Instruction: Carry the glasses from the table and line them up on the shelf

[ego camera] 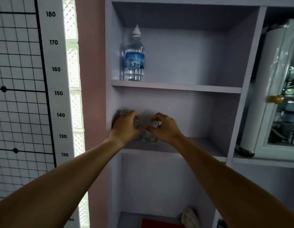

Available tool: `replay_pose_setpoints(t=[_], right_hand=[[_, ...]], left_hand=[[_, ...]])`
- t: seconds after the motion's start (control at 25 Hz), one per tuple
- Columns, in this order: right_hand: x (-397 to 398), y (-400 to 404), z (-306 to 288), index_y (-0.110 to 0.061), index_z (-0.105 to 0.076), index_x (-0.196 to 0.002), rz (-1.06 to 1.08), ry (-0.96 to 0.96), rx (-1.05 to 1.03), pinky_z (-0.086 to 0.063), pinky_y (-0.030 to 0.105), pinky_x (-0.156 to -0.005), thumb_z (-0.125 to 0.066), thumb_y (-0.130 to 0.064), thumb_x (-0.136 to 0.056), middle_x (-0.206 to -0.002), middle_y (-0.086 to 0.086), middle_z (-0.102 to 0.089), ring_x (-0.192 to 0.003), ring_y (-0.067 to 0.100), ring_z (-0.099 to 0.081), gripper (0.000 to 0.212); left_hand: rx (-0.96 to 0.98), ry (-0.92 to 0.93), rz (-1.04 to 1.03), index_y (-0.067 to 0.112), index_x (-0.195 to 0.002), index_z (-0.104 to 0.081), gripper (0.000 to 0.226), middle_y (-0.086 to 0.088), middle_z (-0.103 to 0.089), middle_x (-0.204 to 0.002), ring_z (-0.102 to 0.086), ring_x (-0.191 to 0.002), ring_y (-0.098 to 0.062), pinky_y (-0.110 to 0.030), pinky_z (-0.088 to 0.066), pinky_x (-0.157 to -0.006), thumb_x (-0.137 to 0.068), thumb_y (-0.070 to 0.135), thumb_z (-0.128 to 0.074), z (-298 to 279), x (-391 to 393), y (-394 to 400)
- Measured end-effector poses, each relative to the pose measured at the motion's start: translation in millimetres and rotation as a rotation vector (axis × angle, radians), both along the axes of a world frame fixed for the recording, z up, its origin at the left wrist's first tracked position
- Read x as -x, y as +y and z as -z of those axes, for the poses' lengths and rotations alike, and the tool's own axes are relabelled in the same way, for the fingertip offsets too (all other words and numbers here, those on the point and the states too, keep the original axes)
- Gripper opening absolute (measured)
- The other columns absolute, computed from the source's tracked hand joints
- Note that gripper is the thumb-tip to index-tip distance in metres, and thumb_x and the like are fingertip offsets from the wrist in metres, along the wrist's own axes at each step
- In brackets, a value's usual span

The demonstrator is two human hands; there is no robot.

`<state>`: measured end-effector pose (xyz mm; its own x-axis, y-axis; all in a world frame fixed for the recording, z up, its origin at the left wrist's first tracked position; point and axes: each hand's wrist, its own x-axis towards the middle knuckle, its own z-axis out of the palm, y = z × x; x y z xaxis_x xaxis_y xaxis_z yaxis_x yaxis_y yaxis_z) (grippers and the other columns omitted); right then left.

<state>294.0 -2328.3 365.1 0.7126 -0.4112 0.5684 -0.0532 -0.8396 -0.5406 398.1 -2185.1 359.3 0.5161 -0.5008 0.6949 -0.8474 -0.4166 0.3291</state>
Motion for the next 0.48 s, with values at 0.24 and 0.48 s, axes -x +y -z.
replay_pose_setpoints(t=[0.24,0.48], right_hand=[[-16.5,-5.3,1.4,-0.021,-0.053,-0.109,0.03,-0.046,-0.098,-0.04,0.018,-0.059,-0.083,-0.038,-0.069,-0.1,0.007,-0.063,-0.082,0.019,-0.06,0.053],[-24.5,-1.4,1.8,-0.02,-0.053,-0.112,-0.045,-0.062,-0.15,-0.043,0.015,-0.053,-0.078,-0.019,-0.077,-0.082,0.004,-0.069,-0.072,0.016,-0.064,0.043]], left_hand=[[-0.077,-0.238,-0.145,0.011,-0.099,-0.065,0.016,-0.014,-0.056,-0.112,-0.051,-0.104,-0.035,-0.04,-0.044,-0.09,-0.085,0.018,-0.065,-1.8,0.1,-1.6],[-0.21,-0.136,-0.189,0.006,-0.101,-0.068,0.019,-0.013,-0.07,-0.106,-0.067,-0.095,-0.031,-0.037,-0.054,-0.084,-0.088,0.002,-0.055,-8.3,0.5,-4.0]])
